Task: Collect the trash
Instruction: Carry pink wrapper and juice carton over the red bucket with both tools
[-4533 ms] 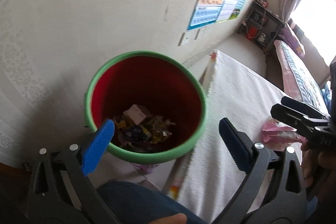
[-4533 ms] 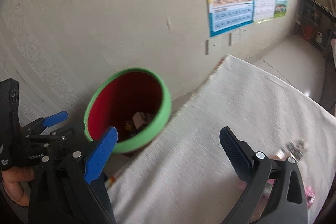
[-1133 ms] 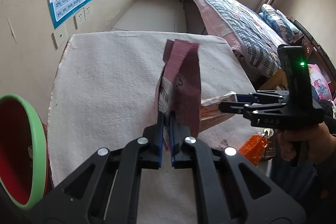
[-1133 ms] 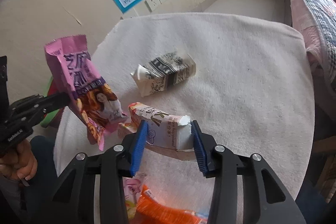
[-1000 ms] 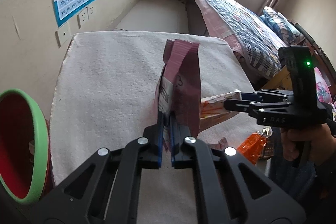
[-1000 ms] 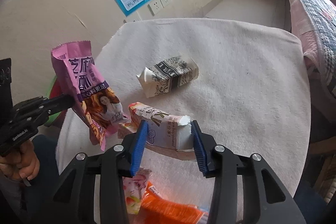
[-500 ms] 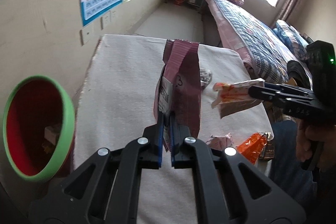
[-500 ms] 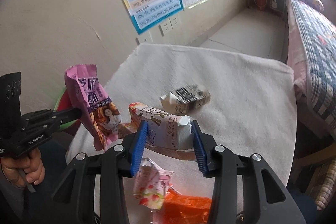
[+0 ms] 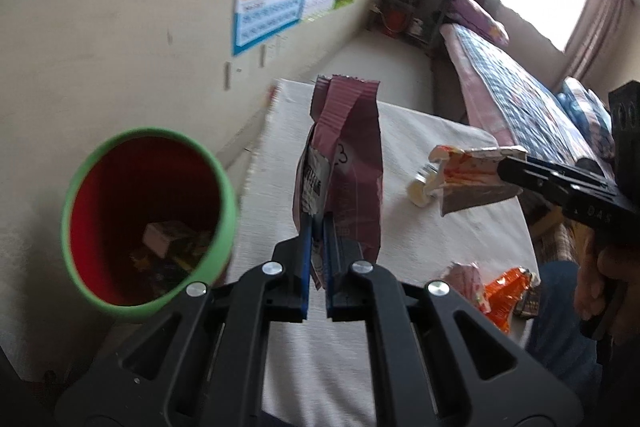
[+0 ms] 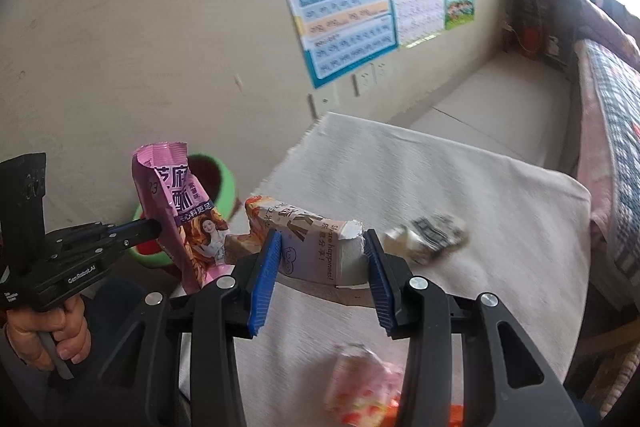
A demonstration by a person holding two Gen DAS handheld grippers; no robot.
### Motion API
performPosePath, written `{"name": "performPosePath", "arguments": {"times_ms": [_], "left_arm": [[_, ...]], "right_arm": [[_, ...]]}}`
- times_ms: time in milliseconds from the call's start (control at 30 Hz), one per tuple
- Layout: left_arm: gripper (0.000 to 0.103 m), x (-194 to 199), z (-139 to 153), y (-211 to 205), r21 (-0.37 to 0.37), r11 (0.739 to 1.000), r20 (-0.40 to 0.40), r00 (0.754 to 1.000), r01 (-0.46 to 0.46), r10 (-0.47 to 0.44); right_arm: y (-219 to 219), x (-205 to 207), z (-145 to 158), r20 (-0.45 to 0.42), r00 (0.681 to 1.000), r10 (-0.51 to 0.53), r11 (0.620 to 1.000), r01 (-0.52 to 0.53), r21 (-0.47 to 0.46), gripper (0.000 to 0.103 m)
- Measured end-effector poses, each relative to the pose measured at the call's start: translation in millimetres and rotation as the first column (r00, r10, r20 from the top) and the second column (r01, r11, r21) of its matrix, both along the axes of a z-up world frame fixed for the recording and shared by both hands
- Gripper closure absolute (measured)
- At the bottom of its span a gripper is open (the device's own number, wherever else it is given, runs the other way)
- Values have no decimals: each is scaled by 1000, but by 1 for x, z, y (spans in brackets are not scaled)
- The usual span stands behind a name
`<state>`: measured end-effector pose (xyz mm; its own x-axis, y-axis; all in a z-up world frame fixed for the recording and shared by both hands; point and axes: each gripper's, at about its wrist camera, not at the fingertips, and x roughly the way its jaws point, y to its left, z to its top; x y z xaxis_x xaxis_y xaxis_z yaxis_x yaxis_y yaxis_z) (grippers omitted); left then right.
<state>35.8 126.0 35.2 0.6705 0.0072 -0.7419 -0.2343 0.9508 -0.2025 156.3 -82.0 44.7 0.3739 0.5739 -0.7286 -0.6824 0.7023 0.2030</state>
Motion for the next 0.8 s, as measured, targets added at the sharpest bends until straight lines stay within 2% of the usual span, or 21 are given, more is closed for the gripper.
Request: {"name": "performPosePath", "arguments": {"times_ms": [467, 800], "left_arm": [[98, -44, 20, 89, 36, 978, 37, 979, -204, 203], [98, -67, 17, 138, 22, 954, 44, 954, -298, 297]], "right_arm": [[102, -18, 10, 14, 990, 140, 990, -140, 30, 62], [177, -37, 1, 35, 969, 243, 970, -243, -5, 62]]}}
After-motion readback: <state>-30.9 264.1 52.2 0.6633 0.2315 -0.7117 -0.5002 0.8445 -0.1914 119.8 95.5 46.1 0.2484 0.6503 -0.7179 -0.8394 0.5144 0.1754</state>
